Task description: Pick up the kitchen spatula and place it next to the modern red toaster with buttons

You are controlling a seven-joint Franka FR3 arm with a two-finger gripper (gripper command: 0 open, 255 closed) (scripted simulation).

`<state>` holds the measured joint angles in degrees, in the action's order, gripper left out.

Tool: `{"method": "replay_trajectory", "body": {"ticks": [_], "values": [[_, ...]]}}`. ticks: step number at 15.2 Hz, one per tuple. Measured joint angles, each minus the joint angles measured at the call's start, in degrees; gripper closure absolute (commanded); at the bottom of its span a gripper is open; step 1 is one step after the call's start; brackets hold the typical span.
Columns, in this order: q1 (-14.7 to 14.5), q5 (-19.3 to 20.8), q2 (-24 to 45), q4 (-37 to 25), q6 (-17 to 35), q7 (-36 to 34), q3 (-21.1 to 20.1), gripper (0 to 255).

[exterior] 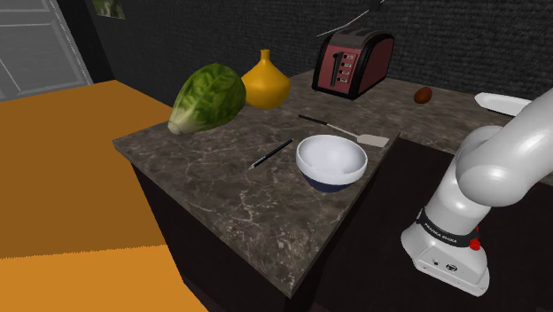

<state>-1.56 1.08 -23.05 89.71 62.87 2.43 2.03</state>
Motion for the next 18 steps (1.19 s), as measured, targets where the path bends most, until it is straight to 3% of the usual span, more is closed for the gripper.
{"method": "replay_trajectory", "body": {"ticks": [8,13,18], "values": [[2.75,4.25,1.88,-1.52,0.86,12.77,8.88,255],[4.72,5.83,6.42,-6.43,1.06,21.63,15.20,255],[5.37,6.62,5.28,-2.23,4.37,23.53,16.54,255]]}}
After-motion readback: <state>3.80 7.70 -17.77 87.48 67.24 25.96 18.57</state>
